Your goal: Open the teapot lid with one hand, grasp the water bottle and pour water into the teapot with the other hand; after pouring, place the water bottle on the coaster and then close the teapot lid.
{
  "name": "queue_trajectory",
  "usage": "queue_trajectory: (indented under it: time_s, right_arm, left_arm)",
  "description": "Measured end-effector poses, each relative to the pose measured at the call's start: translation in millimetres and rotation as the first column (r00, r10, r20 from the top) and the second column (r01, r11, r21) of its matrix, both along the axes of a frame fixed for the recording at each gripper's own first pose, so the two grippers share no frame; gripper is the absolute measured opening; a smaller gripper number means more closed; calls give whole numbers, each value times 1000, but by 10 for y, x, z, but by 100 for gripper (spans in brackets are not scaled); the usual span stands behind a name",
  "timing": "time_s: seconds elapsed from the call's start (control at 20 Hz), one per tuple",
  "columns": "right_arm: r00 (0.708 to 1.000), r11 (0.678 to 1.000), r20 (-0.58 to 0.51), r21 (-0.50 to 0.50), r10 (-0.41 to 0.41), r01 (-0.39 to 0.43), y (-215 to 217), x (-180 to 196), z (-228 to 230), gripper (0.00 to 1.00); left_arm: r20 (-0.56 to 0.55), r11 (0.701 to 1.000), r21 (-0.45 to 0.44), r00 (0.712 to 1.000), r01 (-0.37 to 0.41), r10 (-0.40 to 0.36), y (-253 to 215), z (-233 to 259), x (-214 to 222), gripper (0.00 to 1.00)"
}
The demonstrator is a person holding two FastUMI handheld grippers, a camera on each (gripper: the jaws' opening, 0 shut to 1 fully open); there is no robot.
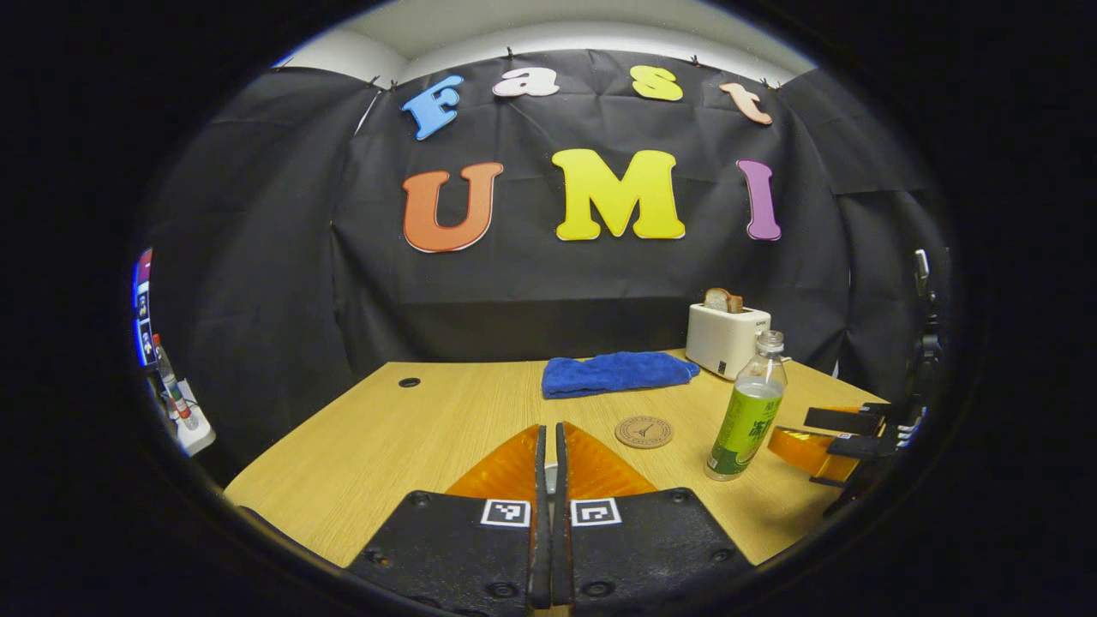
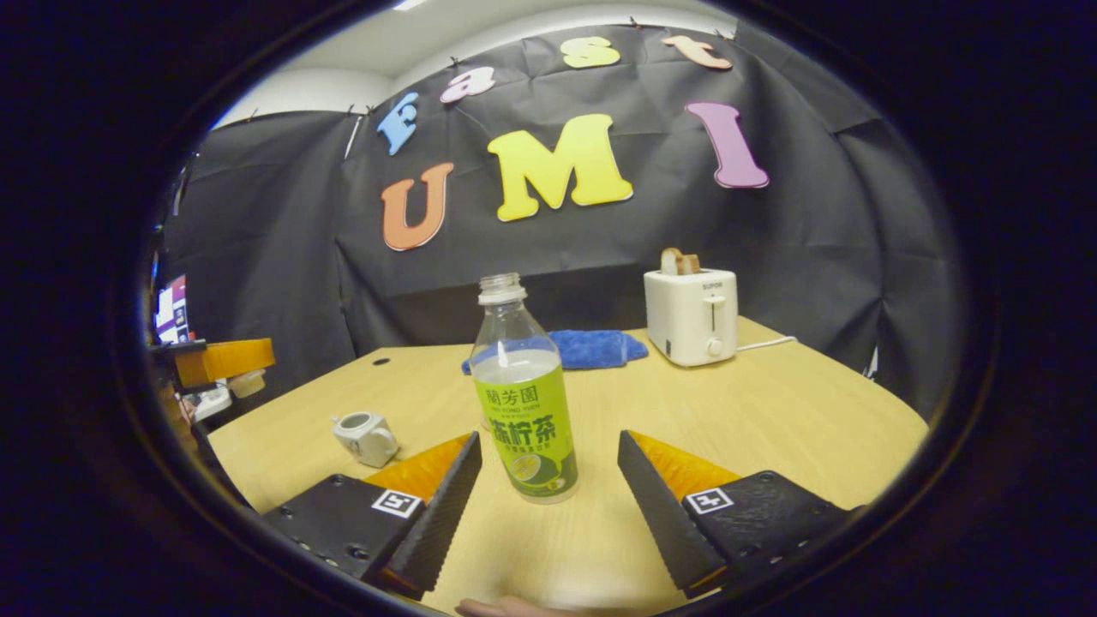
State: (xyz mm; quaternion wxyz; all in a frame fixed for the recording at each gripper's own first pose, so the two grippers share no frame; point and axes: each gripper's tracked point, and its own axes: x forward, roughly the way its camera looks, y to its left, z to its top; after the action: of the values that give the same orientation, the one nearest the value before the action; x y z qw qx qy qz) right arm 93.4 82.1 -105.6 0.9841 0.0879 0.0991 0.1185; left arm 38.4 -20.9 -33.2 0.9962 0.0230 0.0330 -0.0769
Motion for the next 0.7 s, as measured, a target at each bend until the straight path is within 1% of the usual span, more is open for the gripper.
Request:
queue_trajectory:
  time_s: [0.05,0.15,0.2,0.25,0.3,0.35,0.4,0.45,0.5,0.6,0.65,0.7]
  right_arm:
    - [1000,1000,4,-19,0,0,40,60,-2,95]
    - [1000,998,14,-52,-19,20,47,168,-52,96]
    - [1000,998,16,-56,-20,21,84,216,-66,92]
    - [999,998,7,-48,-32,33,90,263,-84,92]
    - [999,999,-1,-33,-34,34,110,300,-81,96]
    - [1000,1000,-2,-16,-24,24,164,324,-59,92]
    - [1000,1000,-3,2,0,0,225,344,-37,92]
    - [1000,1000,-5,14,-6,6,224,378,-42,92]
    - [999,999,-7,8,-31,31,189,435,-50,93]
    - [999,999,-5,-5,-46,46,182,479,-75,78]
    - [999,999,-2,-14,-42,42,215,482,-69,77]
    - [999,999,2,-30,-39,39,245,490,-60,78]
  left_arm:
    - [10,1000,-3,1000,3,-3,9,42,-62,3]
    - [23,1000,-1,1000,4,-4,25,74,-163,3]
    - [23,1000,0,1000,4,-4,43,82,-209,3]
    - [13,1000,-1,1000,2,-2,63,61,-243,3]
    - [-5,1000,-3,1000,4,-4,69,24,-282,3]
    - [-11,1000,-11,1000,0,0,88,22,-314,3]
    - [-8,1000,-20,1000,2,-2,112,65,-348,3]
    - [-7,1000,-22,1000,8,-9,112,98,-368,3]
    - [0,1000,-25,1000,6,-6,141,118,-401,3]
    - [3,1000,-18,1000,9,-8,205,145,-435,3]
    - [0,1000,-14,1000,13,-13,226,133,-453,3]
    - [1,1000,-7,1000,18,-18,256,137,-458,3]
